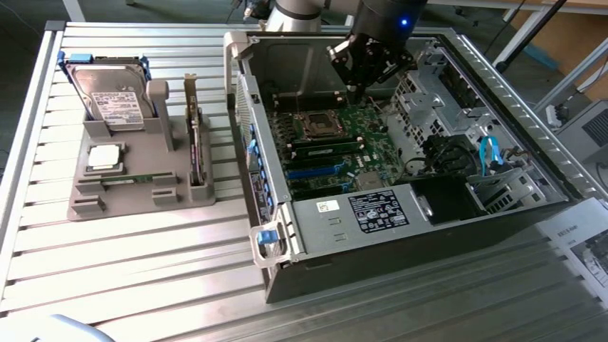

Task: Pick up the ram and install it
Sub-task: 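Press down the ram until it locks into place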

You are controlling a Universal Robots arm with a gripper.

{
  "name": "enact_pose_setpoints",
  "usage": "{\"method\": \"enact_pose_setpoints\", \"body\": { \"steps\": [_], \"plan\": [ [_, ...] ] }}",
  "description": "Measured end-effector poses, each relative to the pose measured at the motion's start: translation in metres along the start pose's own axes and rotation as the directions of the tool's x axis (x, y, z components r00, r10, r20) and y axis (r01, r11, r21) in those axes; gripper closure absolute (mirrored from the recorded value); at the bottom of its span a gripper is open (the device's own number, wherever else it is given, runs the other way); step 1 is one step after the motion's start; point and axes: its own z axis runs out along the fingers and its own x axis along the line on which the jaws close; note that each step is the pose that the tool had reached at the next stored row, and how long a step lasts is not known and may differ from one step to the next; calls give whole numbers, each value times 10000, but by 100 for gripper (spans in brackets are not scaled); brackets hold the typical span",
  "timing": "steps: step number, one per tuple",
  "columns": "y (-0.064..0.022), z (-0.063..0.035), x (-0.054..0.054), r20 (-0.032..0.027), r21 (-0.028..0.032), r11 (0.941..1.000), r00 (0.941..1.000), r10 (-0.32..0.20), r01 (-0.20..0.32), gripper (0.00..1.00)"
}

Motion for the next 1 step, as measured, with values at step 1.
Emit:
{"method": "enact_pose_setpoints", "body": {
  "steps": [1],
  "plan": [
    [0, 0, 0, 0, 0, 10000, 10000, 0, 0, 90]
  ]
}}
